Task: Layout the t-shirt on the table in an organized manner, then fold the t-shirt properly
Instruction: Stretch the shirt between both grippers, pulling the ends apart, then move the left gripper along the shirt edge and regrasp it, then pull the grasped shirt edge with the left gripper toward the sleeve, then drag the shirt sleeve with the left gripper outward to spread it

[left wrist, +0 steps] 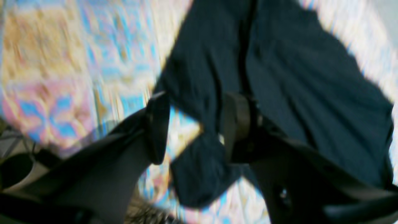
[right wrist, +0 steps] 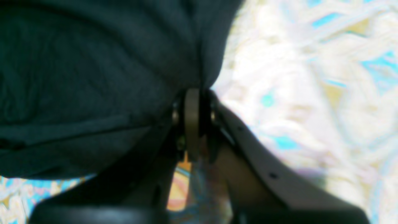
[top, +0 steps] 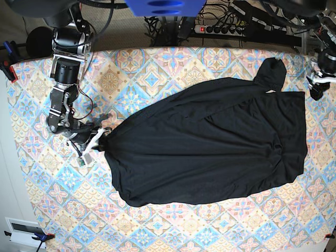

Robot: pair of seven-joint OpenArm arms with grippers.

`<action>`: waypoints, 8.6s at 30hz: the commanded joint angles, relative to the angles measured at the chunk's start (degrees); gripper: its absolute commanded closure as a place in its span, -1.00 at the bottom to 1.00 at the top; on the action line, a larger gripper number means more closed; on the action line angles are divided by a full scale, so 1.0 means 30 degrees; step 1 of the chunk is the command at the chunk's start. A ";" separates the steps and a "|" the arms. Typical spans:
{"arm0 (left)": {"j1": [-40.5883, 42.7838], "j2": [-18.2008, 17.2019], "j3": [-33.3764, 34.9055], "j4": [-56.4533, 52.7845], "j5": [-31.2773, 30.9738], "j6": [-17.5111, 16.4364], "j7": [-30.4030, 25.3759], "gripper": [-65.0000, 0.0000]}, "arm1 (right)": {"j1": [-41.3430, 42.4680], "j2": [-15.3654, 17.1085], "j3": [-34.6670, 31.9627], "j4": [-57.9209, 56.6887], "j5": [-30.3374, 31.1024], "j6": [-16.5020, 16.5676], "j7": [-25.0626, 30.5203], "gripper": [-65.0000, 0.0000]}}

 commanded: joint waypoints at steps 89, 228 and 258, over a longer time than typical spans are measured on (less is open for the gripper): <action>-2.0299 -0.1999 1.7682 -2.5055 0.6956 0.0047 -1.0908 0.67 | -0.1050 0.4912 0.3343 0.1838 0.0364 -0.0011 0.0422 1.00; -0.1046 0.0755 2.1140 0.1465 1.0443 0.0018 -0.0095 0.43 | -0.1666 0.4678 0.3402 0.1867 0.0364 -0.0011 0.0041 1.00; 0.0976 0.0081 1.9205 0.2608 1.0942 -0.0070 -0.0242 1.00 | -0.1666 0.4678 0.3431 0.1779 0.0364 -0.0011 0.0012 1.00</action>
